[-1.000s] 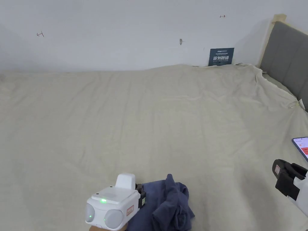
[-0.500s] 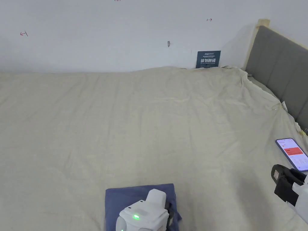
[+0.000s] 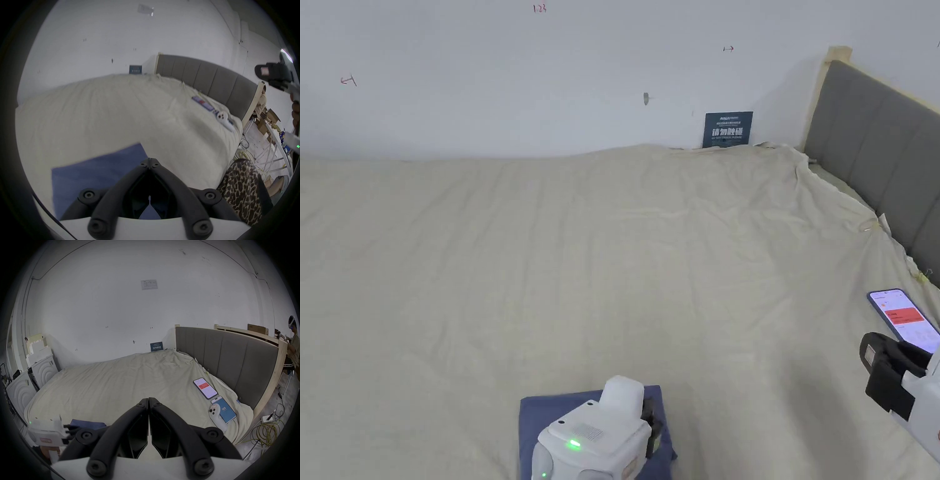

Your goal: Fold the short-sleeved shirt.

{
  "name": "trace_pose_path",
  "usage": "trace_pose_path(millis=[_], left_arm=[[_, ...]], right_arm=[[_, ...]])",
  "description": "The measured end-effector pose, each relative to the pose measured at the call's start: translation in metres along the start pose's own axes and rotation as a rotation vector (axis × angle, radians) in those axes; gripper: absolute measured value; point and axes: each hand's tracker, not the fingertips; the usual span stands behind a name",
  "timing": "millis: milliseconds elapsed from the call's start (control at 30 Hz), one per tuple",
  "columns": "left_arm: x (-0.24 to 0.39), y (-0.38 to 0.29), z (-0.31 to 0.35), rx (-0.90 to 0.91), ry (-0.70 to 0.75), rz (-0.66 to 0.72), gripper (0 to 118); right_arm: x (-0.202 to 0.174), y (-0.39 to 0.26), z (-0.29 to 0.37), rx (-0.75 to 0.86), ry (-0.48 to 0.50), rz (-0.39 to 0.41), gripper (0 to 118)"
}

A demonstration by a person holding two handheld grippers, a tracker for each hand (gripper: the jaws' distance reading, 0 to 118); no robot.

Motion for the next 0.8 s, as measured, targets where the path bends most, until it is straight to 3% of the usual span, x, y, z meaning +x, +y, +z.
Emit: trace_pose_path(millis=[400, 800], left_arm=[[-0.06, 0.079, 0.111, 0.37, 0.259, -0.051, 0], [-0.122, 0.07, 0.178, 0.513, 0.507, -0.003, 0]], right_arm=[[-0.054, 0.032, -0.004, 0.136, 0.047, 0.076, 0], [-0.103, 0.03, -0.015, 0.224, 0.074, 0.116, 0]])
